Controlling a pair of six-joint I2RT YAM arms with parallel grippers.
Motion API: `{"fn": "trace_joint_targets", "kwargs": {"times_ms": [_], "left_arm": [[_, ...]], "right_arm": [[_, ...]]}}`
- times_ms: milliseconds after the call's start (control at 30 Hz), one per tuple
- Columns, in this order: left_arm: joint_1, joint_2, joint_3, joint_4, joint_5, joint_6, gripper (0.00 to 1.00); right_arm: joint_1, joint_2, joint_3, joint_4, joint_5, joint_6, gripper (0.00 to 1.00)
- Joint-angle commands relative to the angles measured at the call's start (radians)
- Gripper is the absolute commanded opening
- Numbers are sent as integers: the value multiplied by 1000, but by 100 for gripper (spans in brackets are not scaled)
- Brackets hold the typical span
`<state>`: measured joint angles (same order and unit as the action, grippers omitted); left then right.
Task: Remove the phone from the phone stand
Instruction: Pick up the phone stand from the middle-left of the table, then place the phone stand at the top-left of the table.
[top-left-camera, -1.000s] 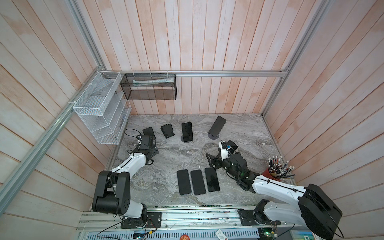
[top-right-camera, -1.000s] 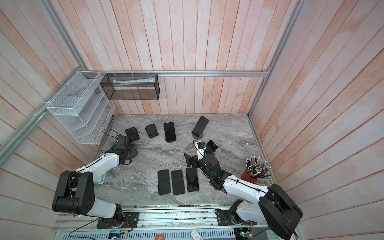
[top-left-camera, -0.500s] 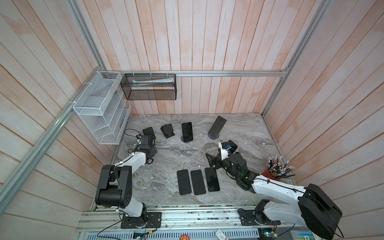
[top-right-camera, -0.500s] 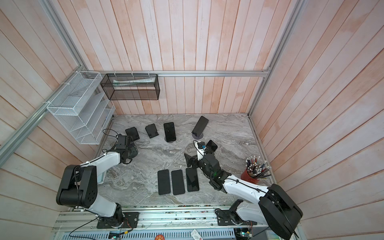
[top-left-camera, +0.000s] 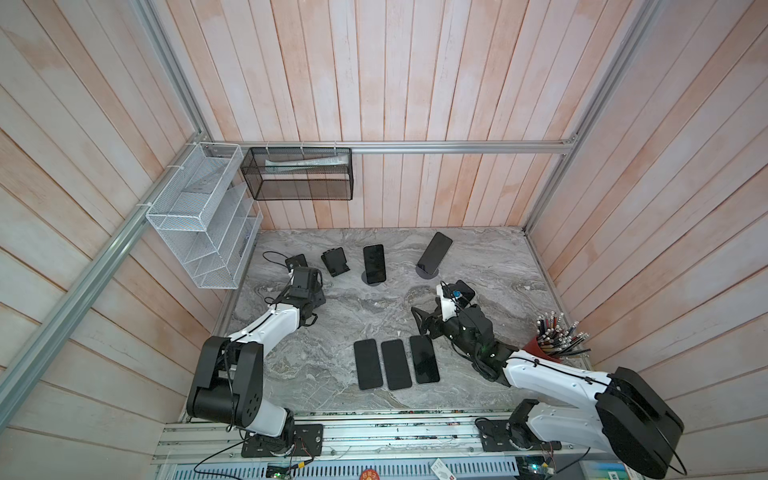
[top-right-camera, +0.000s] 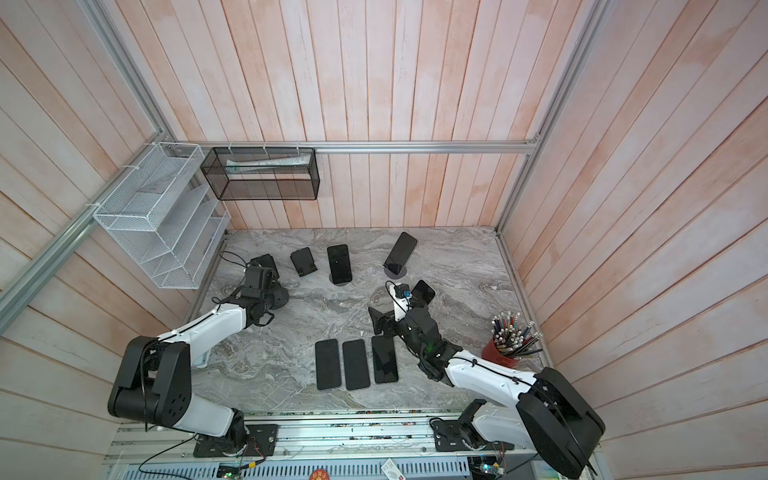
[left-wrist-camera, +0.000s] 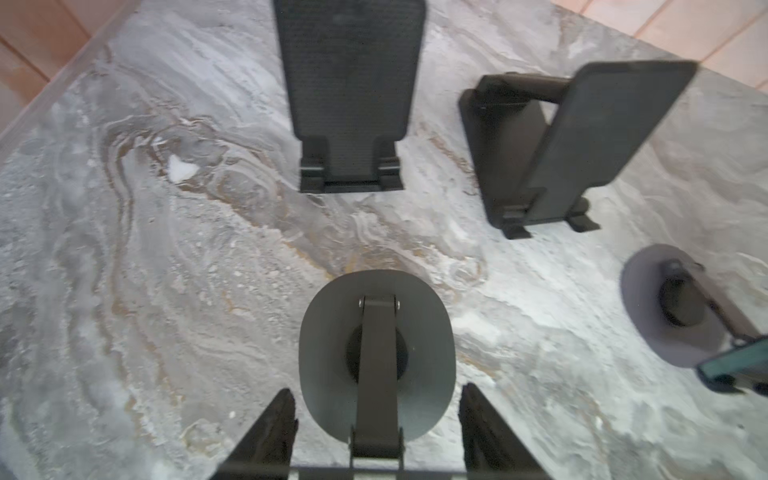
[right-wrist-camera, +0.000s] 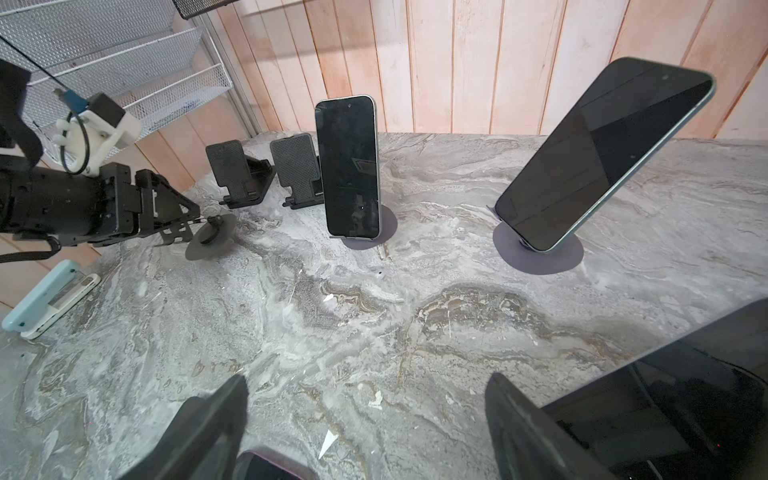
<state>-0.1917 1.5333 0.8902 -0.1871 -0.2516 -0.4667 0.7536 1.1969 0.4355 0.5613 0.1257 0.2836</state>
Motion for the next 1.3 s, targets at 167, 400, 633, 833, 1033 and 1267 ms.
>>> {"fn": "trace_joint_targets", "kwargs": {"times_ms": [167,400,633,833,1033,1267], "left_arm": [[1,236,217,-52,20,-8,57],[-12,285,268,-75,-17,13,63],[-39,256,324,-152,3,52,100],[-56,59,333,-251,20,54,100],[-55,-196,345,-284,126,109,100],[-56,-368,348,-78,267,47,100]], "right_arm": [[10,-13,-6,8,25,-11,89],[10,-23,-10,9,28,-9,89],[11,-30,-8,3,34,-13,90],[12,-80,0,-29,47,-7,91],[52,-116,124,-208,120,-35,91],[130,-84,295,-419,232,29,91]]}}
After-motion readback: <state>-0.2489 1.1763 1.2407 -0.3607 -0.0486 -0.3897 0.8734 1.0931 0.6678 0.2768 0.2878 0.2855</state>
